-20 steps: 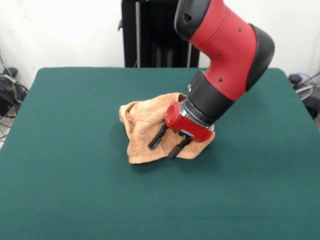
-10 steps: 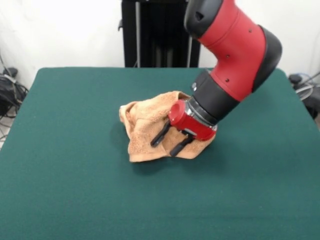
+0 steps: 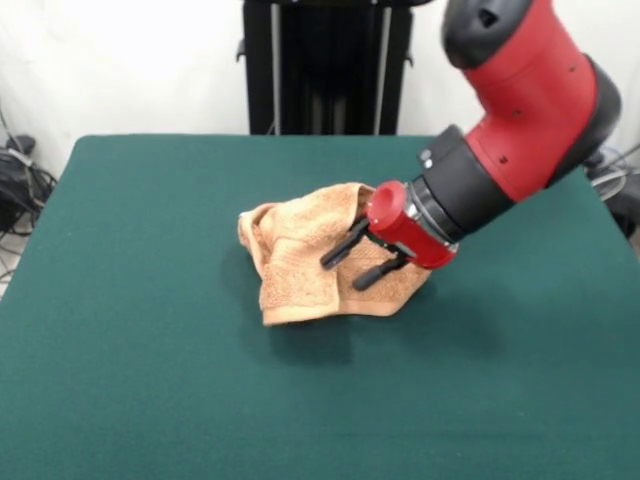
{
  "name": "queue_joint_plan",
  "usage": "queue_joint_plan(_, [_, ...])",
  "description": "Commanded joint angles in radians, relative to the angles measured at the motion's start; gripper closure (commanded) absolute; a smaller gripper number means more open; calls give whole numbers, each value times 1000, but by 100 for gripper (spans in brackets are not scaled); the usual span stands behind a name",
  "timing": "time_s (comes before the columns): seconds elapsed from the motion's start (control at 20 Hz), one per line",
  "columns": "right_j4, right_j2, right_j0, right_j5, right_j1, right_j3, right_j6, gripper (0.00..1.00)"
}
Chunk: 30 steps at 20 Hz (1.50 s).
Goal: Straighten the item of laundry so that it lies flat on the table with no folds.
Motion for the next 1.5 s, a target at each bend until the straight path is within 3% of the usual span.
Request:
queue_joint_plan(0.05, [67, -4, 12, 67, 94, -119, 383, 0])
queue_joint_plan(0.65, [51, 48, -8, -20, 106, -112, 388, 0])
queue_joint_plan(1.5, [30, 12, -43, 31, 104, -162, 353, 0])
